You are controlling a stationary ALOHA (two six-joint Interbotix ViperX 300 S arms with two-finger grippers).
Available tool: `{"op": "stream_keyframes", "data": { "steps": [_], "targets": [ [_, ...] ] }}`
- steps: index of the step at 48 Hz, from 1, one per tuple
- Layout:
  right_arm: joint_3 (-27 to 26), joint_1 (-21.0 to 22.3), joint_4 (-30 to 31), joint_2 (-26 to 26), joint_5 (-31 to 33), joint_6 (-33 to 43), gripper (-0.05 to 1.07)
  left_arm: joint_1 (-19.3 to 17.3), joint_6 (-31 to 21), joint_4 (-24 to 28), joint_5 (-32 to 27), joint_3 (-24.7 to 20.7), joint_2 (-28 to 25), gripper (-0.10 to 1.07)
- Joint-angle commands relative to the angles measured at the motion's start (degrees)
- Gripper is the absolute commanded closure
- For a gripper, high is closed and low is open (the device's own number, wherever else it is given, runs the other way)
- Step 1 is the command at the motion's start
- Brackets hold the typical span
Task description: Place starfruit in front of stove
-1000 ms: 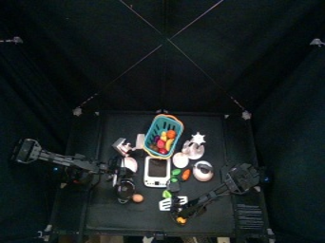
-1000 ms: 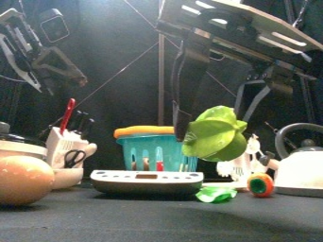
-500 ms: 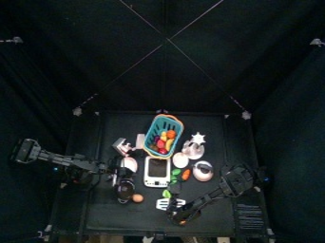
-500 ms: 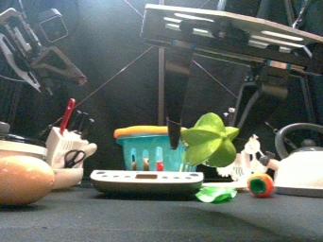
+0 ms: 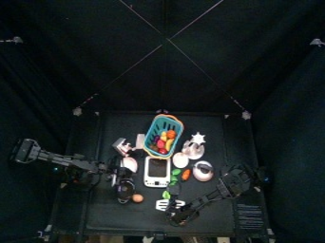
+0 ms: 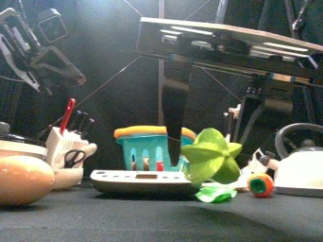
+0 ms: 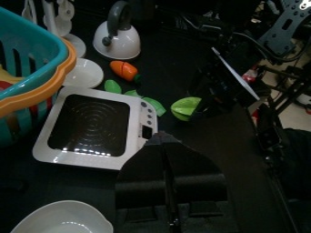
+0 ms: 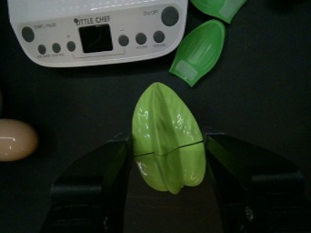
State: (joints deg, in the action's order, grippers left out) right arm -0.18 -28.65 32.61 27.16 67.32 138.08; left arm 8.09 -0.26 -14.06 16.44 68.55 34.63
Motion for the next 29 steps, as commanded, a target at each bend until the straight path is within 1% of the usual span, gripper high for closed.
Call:
{"op": "stream_keyframes", "data": {
  "steps": [1, 15, 19, 29],
  "targets": [
    [-1.23, 0.09, -0.09, -0.97, 0.26, 0.35, 0.22, 0.09, 0.0, 0.0, 0.18, -0.62, 0.0, 0.99],
    [-1.58, 0.18, 0.09, -0.88, 0.35, 0.26, 0.05, 0.09, 0.09, 0.0, 0.26, -0.18, 0.18, 0.99],
    [-1.67, 0.18, 0.09, -0.88, 0.35, 0.18, 0.03, 0.09, 0.09, 0.0, 0.26, -0.18, 0.26, 0.99],
    [-1.67, 0.09, 0.88, -1.58, 1.05, 0.0, 0.03, 0.09, 0.09, 0.0, -0.44, -0.09, 0.88, 0.99]
  ]
}}
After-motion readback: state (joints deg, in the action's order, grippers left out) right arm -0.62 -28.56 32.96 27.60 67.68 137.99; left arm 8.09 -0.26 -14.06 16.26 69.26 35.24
